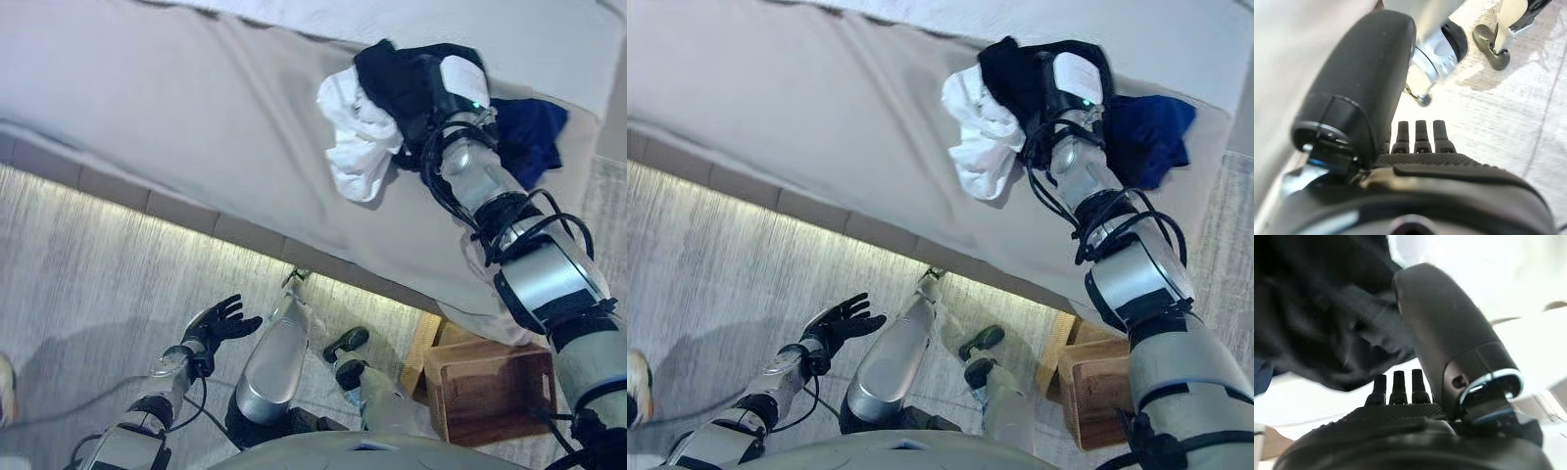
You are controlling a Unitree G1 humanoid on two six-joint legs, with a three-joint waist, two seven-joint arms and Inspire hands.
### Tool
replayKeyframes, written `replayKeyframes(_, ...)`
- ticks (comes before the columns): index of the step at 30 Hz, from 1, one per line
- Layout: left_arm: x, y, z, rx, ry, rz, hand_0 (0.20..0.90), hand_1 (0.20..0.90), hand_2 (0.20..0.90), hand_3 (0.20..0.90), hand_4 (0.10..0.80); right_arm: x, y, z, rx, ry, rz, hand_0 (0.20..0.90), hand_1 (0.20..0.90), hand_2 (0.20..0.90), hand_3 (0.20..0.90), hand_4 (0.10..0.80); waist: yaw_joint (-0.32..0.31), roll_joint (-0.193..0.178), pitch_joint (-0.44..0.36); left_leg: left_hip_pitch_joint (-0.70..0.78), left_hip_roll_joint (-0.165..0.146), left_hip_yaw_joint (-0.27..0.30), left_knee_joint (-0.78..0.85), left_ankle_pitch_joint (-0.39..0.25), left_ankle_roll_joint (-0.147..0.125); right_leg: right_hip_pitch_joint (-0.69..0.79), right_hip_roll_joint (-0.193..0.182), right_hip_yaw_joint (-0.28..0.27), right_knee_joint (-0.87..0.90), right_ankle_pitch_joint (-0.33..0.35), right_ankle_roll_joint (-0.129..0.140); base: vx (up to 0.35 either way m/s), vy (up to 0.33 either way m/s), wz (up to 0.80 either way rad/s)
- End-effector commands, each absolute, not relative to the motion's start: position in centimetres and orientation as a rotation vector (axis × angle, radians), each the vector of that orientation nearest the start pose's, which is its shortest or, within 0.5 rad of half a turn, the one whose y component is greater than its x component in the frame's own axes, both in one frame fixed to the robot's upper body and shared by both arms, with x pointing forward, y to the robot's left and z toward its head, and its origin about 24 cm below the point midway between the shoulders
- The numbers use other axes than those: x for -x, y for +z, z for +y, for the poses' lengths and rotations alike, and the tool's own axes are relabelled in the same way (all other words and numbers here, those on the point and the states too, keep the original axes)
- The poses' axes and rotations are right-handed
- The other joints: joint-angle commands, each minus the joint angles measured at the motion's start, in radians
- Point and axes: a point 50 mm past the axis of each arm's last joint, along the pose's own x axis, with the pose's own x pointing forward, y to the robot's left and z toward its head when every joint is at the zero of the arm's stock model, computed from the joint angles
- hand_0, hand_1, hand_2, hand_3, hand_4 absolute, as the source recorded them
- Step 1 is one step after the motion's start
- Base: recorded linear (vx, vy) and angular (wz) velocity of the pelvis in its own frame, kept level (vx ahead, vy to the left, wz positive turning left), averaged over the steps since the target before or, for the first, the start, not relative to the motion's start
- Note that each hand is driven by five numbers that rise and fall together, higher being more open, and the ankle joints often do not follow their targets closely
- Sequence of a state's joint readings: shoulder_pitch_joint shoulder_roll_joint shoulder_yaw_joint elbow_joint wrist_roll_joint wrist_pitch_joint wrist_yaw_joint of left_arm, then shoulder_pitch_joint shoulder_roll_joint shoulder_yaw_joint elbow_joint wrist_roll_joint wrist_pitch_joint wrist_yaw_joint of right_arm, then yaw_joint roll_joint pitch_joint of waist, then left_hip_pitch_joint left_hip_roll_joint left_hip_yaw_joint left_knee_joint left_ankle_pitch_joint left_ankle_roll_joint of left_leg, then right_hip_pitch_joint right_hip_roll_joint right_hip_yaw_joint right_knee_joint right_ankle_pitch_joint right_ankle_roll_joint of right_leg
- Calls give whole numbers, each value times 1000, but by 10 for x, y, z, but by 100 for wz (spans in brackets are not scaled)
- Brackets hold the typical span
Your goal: Pick up the clothes from the bed and place them into the basket
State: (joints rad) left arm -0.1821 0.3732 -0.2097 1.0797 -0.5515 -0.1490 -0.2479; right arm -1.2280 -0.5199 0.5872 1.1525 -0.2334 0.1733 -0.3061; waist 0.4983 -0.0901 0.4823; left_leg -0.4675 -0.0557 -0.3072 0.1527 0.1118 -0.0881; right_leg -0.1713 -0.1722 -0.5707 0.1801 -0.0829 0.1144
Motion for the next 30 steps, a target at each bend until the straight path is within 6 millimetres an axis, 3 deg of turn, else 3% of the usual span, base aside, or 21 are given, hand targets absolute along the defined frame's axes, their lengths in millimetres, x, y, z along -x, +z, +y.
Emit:
replayKeyframes(1, -169, -112, 265, 119, 31, 752, 900, 900, 900, 900, 800, -420, 237, -236, 1155, -429, 143, 865, 865, 865, 859, 759, 47, -7, 12, 30, -14, 122, -10, -124, 121, -58, -47, -18, 144, 35, -28, -26, 16, 15)
replayKeyframes(2, -168, -111, 267, 126, 36, 748, 900, 900, 900, 900, 800, -418, 233, -243, 1141, -431, 212, 516, 516, 516, 453, 353, 55, -5, 16, 28, -7, 123, -19, -118, 118, -57, -48, -31, 137, 34, -27, -20, -4, 14)
replayKeyframes(3, -168, -110, 269, 131, 43, 746, 900, 900, 900, 900, 800, -417, 233, -247, 1154, -441, 238, 300, 300, 300, 200, 100, 61, -6, 18, 31, -1, 122, -29, -114, 114, -50, -47, -42, 127, 31, -26, -19, -11, 15)
replayKeyframes(6, -167, -109, 275, 136, 56, 739, 900, 900, 900, 900, 800, -419, 256, -241, 1136, -502, 93, 300, 300, 300, 200, 100, 66, -12, 18, 44, 14, 130, -54, -104, 107, -24, -41, -59, 98, 34, -23, -22, -12, 8)
replayKeyframes(11, -157, -109, 283, 133, 94, 741, 900, 900, 900, 900, 800, -408, 330, -201, 1111, -663, -444, 300, 300, 300, 200, 100, 51, -38, 8, 92, 29, 140, -69, -119, 100, 5, -37, -47, 94, 51, -12, 8, -16, -6)
replayKeyframes(13, -148, -111, 285, 150, 128, 742, 900, 900, 900, 900, 800, -383, 368, -185, 1029, -727, -751, 300, 300, 300, 200, 100, 18, -57, -13, 140, 40, 157, -93, -127, 98, 31, -30, -18, 81, 61, -3, 20, -5, -20)
replayKeyframes(14, -147, -111, 286, 149, 129, 741, 900, 900, 900, 900, 800, -381, 369, -186, 1012, -737, -772, 300, 300, 300, 200, 100, 16, -59, -15, 146, 41, 159, -96, -128, 99, 34, -30, -15, 79, 62, -3, 37, 5, -25)
replayKeyframes(16, -138, -115, 283, 158, 150, 754, 900, 900, 900, 900, 800, -356, 387, -187, 942, -769, -947, 300, 300, 300, 200, 100, -18, -66, -40, 191, 46, 174, -123, -134, 101, 55, -26, 15, 65, 68, 4, 45, 8, -26)
replayKeyframes(21, -117, -126, 280, 152, 186, 827, 900, 900, 900, 900, 800, -306, 390, -204, 808, -851, -1184, 300, 300, 300, 200, 100, -96, -59, -134, 296, 54, 206, -166, -152, 106, 113, -4, 79, 23, 43, -1, 68, -27, -26)
replayKeyframes(26, -102, -135, 278, 101, 187, 922, 900, 900, 900, 900, 800, -293, 378, -231, 724, -884, -1144, 300, 300, 300, 200, 100, -145, -56, -223, 363, 50, 223, -187, -140, 108, 174, 36, 112, -32, 22, -18, 83, -80, -20)
replayKeyframes(30, -87, -142, 274, 71, 178, 1008, 900, 900, 900, 900, 800, -290, 368, -258, 625, -909, -1062, 300, 300, 300, 200, 100, -193, -53, -293, 426, 56, 246, -212, -134, 94, 235, 84, 159, -107, -5, -25, 72, -123, -15)
